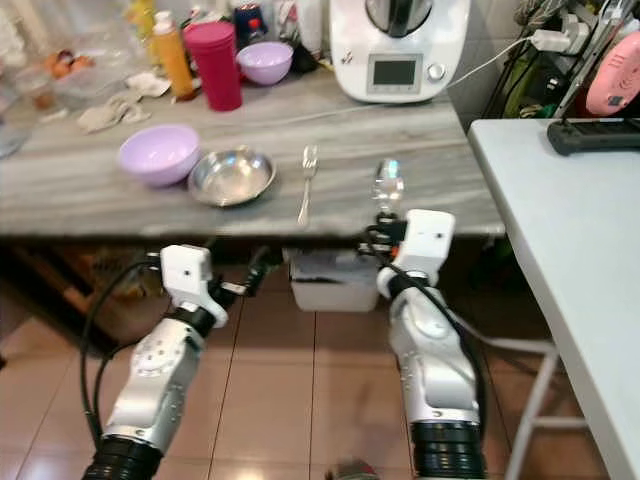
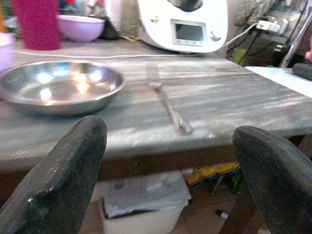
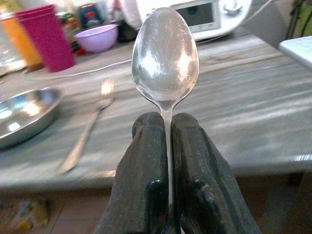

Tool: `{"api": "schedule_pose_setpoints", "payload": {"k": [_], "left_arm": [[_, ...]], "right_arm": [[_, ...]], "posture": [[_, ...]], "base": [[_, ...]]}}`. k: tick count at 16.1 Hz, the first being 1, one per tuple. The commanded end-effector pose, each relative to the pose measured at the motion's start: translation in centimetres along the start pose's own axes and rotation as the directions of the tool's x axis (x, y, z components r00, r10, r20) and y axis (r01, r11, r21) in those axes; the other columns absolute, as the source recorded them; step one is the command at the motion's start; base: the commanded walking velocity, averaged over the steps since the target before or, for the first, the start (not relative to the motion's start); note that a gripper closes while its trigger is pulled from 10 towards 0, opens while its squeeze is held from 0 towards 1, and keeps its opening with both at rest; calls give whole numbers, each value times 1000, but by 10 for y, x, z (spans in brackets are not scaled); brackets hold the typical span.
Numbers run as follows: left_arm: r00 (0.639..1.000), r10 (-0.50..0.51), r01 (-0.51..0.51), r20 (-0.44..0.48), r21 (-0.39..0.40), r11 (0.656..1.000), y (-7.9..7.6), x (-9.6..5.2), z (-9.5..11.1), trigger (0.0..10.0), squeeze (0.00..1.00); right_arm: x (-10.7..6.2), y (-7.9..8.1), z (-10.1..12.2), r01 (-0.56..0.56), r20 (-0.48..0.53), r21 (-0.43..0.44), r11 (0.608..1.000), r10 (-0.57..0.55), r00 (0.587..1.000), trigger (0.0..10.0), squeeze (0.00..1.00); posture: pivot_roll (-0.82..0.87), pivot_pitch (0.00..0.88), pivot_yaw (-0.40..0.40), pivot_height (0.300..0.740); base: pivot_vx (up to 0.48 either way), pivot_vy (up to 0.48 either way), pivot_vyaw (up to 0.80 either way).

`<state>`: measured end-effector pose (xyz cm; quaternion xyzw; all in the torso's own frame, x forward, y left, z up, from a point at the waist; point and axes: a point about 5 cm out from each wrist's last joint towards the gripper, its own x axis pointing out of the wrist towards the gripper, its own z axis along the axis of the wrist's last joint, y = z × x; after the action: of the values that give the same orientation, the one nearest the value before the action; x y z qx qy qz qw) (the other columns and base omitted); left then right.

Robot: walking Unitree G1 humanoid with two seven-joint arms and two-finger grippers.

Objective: Setting the table

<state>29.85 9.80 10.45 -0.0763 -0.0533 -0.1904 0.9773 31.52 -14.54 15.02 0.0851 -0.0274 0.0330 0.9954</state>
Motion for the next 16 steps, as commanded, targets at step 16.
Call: {"api": "schedule_pose_setpoints", "payload": {"k": [16], "left_arm": [[981, -191, 191, -11, 140, 972, 2, -29, 10, 10000, 0]], "right_arm": [[-7, -12, -9, 113, -36, 75, 991, -110, 993, 10000, 0]], "posture": [[-231, 95, 53, 740]], "base": [[197, 0, 0]]}}
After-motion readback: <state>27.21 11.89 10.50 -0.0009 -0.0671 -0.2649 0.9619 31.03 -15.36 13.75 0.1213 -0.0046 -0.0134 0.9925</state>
